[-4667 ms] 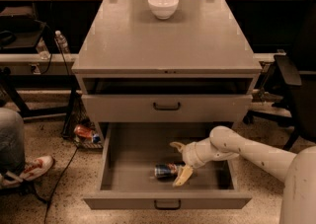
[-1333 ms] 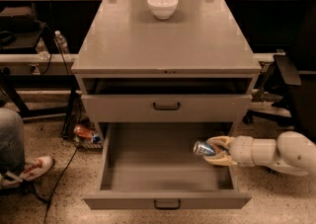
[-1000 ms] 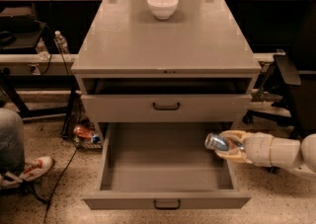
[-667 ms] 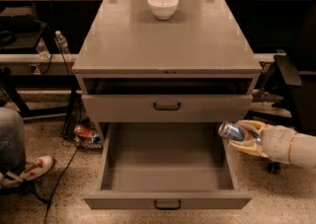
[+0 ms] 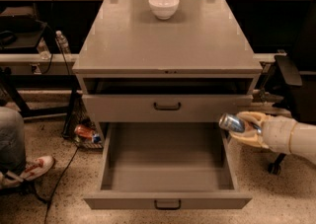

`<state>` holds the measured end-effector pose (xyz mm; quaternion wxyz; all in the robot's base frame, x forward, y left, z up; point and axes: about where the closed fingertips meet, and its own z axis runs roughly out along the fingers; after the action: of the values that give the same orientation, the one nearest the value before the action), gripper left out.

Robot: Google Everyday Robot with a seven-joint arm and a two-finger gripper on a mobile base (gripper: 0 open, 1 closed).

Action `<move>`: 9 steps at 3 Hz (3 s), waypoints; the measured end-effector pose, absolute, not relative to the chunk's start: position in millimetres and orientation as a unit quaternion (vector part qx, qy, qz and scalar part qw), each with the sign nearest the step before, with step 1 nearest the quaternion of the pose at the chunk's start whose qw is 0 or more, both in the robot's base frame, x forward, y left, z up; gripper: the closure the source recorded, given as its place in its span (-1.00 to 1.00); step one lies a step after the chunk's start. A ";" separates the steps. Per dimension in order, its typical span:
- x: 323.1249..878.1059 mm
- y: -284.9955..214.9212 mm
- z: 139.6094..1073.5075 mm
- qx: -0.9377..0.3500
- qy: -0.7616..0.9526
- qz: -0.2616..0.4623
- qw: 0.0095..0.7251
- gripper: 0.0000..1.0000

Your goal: Pick redbull can from middle drawer and place on counter

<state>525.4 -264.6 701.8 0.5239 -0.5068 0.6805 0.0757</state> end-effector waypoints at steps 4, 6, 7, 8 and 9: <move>612.1 -265.9 848.1 -0.547 0.620 0.003 0.562 1.00; 650.4 -262.4 868.5 -0.532 0.641 0.042 0.552 1.00; 680.3 -256.1 879.9 -0.518 0.651 0.062 0.551 1.00; 709.0 -243.8 887.5 -0.508 0.665 0.067 0.543 1.00; 728.3 -227.9 889.0 -0.509 0.673 0.075 0.531 1.00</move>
Offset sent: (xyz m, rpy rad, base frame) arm 0.0846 -0.0090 0.1670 -0.1141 -0.2259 0.0278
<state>728.3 -227.9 889.0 0.5315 -0.5090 0.6729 0.0754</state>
